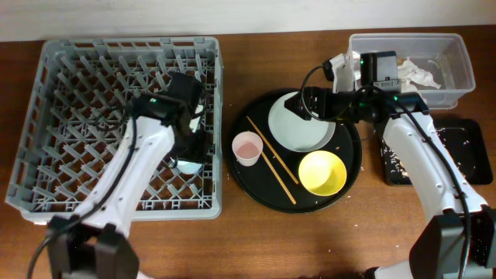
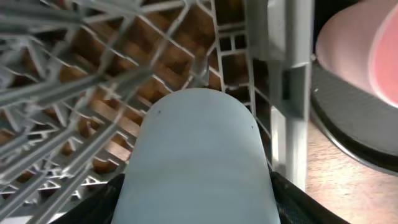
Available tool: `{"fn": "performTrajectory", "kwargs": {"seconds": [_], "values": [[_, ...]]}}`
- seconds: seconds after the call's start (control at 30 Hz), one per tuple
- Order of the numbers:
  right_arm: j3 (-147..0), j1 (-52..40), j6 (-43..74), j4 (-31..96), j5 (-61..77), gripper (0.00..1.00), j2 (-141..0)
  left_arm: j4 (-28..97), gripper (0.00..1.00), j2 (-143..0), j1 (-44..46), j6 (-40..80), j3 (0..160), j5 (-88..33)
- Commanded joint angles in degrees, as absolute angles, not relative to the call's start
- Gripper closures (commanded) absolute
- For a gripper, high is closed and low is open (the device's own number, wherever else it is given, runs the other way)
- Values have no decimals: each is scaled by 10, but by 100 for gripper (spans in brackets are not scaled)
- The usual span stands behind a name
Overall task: Sort waste into correct bins and load items into the dishwasher rack
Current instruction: 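Lower the blue cup into the rack with the left gripper and release, then grasp the pink cup with the right gripper and lift it toward the left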
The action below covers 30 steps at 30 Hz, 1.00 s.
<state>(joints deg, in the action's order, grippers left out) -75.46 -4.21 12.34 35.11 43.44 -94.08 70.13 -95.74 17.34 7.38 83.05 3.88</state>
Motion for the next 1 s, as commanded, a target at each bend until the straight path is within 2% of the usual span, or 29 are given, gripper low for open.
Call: {"fn": "performTrajectory", "kwargs": {"seconds": [0.0, 0.07, 0.13, 0.17, 0.2, 0.3, 0.37, 0.43, 0.53, 0.6, 0.73, 0.8, 0.83, 0.93, 0.97], "values": [[-755, -43, 109, 356, 428, 0, -940, 710, 46, -1014, 175, 83, 834, 27], [-755, -43, 109, 356, 428, 0, -940, 712, 45, -1023, 175, 83, 834, 27], [-755, -45, 109, 357, 428, 0, -940, 710, 18, -1030, 175, 83, 834, 28], [-755, -55, 109, 359, 427, 4, -940, 708, 4, -1034, 175, 83, 834, 28], [-755, -66, 109, 358, 418, 6, -940, 701, 2, -1033, 175, 83, 834, 28], [-755, -127, 116, 366, 336, 8, -940, 688, 2, -1033, 175, 83, 834, 28], [-755, -164, 162, 369, 262, 11, -941, 684, 2, -1033, 175, 83, 849, 28], [-755, -202, 203, 375, 211, 24, -953, 696, 2, -1028, 175, 83, 934, 28], [-755, -252, 251, 371, 168, 51, -1013, 679, 6, -1012, 171, 83, 1060, 19], [-755, -256, 261, 373, 162, 59, -1039, 660, 8, -1011, 160, 83, 1063, -14], [-755, -262, 260, 373, 162, 63, -1070, 649, 9, -1011, 128, 83, 1062, -58], [-755, -263, 261, 373, 160, 90, -1072, 649, 9, -1011, 122, 83, 1062, -65], [-755, -263, 261, 372, 160, 96, -1072, 648, 9, -1011, 122, 83, 1062, -65], [-758, -261, 260, 370, 192, 96, -1070, 647, 6, -1011, 122, 83, 1062, -93], [-768, -255, 237, 369, 230, 96, -1062, 645, 2, -1011, 121, 83, 1062, -105]]}}
